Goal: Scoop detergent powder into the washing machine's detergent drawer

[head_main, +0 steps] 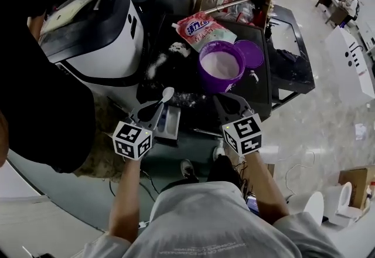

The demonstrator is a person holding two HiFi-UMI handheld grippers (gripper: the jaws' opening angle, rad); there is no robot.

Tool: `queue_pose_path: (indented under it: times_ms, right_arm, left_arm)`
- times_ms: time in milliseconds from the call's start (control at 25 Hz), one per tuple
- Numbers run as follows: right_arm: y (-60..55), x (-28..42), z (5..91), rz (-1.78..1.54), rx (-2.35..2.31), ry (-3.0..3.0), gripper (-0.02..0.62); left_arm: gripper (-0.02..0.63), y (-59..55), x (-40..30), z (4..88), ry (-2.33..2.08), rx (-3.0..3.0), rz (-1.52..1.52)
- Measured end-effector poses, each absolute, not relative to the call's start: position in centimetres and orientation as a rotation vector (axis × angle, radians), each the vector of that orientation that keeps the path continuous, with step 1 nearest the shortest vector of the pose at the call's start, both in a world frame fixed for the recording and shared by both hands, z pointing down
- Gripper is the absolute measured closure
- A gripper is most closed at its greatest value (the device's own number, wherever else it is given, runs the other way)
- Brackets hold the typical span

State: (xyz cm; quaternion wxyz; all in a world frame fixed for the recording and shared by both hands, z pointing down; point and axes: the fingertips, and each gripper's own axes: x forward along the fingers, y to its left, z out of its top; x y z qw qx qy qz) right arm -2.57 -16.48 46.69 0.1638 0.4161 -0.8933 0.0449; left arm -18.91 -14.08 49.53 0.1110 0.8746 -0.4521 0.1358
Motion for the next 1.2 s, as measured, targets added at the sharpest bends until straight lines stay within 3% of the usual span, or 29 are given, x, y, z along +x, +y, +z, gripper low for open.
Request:
queue_pose_path:
  times_ms: [600, 1200]
  right_arm:
    - [-18.3, 1.2, 34.1, -0.202, 1.333, -2.609, 0.591]
    - [-18.2, 0.5, 28.5, -0.35, 1.334, -2.679, 0.591]
  left_arm:
    - [0.591, -16.4, -17.2, 35.4, -1.511, 2.735, 0.093]
    - [0.592, -15.6, -17.1, 28.3, -1.622, 2.878, 0.072]
